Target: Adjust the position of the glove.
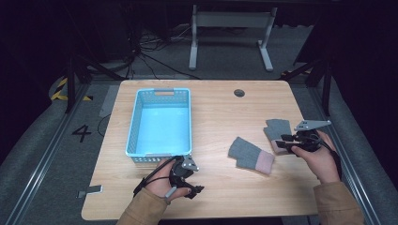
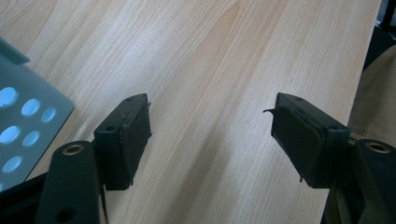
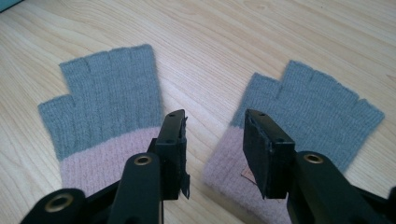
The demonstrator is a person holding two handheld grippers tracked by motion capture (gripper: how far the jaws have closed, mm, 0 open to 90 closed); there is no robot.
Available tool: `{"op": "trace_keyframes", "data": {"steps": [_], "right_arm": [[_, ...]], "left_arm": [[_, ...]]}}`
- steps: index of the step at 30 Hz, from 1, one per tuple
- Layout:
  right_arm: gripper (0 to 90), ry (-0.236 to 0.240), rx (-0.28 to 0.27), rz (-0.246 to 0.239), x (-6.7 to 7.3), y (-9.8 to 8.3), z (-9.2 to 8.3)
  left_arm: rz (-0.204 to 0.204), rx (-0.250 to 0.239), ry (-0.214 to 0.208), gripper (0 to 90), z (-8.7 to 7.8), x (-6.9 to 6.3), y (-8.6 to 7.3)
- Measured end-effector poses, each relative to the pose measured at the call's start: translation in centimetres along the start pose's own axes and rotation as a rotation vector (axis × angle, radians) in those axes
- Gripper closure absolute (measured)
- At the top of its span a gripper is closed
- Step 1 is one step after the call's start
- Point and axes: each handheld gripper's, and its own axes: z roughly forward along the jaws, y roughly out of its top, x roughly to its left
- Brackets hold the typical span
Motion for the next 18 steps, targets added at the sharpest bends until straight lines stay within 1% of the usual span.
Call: {"op": "trace_keyframes", "data": {"steps": [2,4,7,8,9,10,12,13,14,15,16,18], "right_arm": [[60.9,0.007,-0.003,-0.001,0.1,0.0,0.0],[60.8,-0.002,-0.008,0.007,0.1,0.0,-0.2],[62.2,-0.015,-0.007,0.017,0.1,0.0,-0.4],[64.3,-0.014,-0.007,0.019,0.1,0.0,-0.4],[68.9,-0.011,-0.007,0.023,0.2,0.0,-0.5],[78.3,0.011,-0.008,0.031,0.4,0.2,-0.6],[88.0,0.034,-0.005,0.03,0.8,0.4,-0.6],[88.0,0.034,-0.005,0.03,0.8,0.4,-0.6],[90.0,0.046,0.002,0.014,1.3,0.6,-0.5],[90.0,0.046,0.002,0.014,1.3,0.6,-0.5],[90.0,0.061,0.003,0.003,1.8,0.9,-0.3],[90.0,0.074,0.0,-0.009,2.3,1.2,-0.2]], "left_arm": [[-0.005,-0.002,-0.004,29.1,-0.1,0.0,0.1],[-0.006,-0.013,-0.014,29.1,-0.1,-0.1,0.2],[-0.007,-0.013,-0.01,29.1,-0.1,0.0,0.3],[-0.004,-0.013,-0.008,29.1,-0.2,0.0,0.3],[-0.006,-0.018,-0.006,29.1,-0.1,0.0,0.3],[-0.006,-0.018,-0.007,29.2,-0.1,0.0,0.2],[-0.006,-0.019,-0.006,29.3,-0.2,0.0,0.2],[-0.006,-0.019,-0.006,29.3,-0.2,0.0,0.2],[-0.006,-0.023,-0.009,29.3,-0.3,0.0,0.3],[-0.006,-0.023,-0.009,29.3,-0.3,0.0,0.3],[-0.009,-0.027,-0.012,29.4,-0.3,-0.1,0.3],[-0.012,-0.034,-0.015,29.4,-0.4,-0.1,0.3]]}}
